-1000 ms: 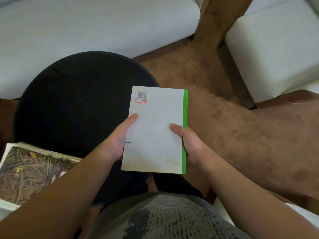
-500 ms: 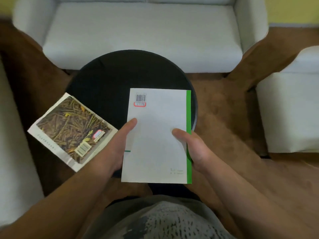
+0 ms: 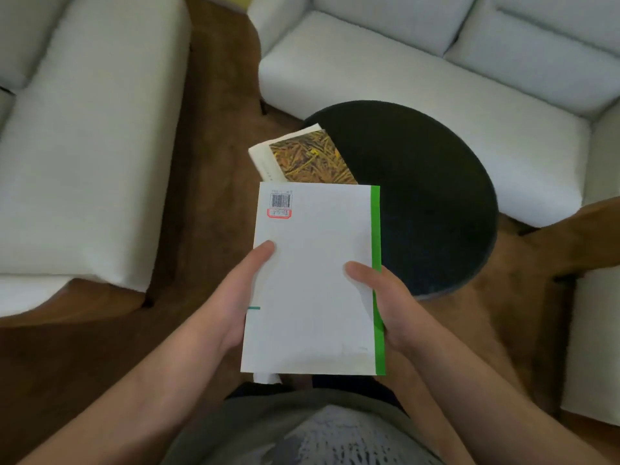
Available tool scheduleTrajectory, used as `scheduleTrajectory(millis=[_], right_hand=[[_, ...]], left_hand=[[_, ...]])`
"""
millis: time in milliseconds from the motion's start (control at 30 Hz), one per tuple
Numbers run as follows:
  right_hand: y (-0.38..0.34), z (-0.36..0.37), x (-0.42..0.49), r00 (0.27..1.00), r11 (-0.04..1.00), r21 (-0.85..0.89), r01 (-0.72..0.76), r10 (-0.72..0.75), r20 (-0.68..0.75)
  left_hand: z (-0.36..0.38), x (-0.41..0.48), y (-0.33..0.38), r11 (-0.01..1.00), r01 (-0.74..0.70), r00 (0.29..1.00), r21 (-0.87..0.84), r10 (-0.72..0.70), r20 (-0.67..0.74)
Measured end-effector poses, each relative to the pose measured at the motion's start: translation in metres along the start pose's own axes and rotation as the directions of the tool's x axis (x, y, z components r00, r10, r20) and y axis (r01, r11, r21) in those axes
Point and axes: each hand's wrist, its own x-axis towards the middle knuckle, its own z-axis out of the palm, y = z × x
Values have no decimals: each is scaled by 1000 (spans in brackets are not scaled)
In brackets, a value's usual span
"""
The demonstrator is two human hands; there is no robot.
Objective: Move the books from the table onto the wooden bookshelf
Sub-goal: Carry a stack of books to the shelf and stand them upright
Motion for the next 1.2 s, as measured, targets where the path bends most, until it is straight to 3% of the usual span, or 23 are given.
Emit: scheduleTrajectory(millis=[267,500,733,1000,1200], right_hand=[[51,145,0,981,960,-279,-34,86,175],[96,265,19,910,849,-527,-34,244,334],[142,399,57,787,740,-672,-18,425,448],[210,576,108,694,631,-768,110,504,514],[246,681,105,595,582,-793,182,577,560]], left_hand=[[-136,-104,-26,953,-202,976,-228,178,-122],[-239,-177,-55,850,-407,889,-333,285,-359],[-339,-219,-55,729,-518,805,-448,238,-544],[-470,-271,-20,596,-649,687,-473,194,-700],[-545,-323,-4,405,-716,666,-568,154,-730]])
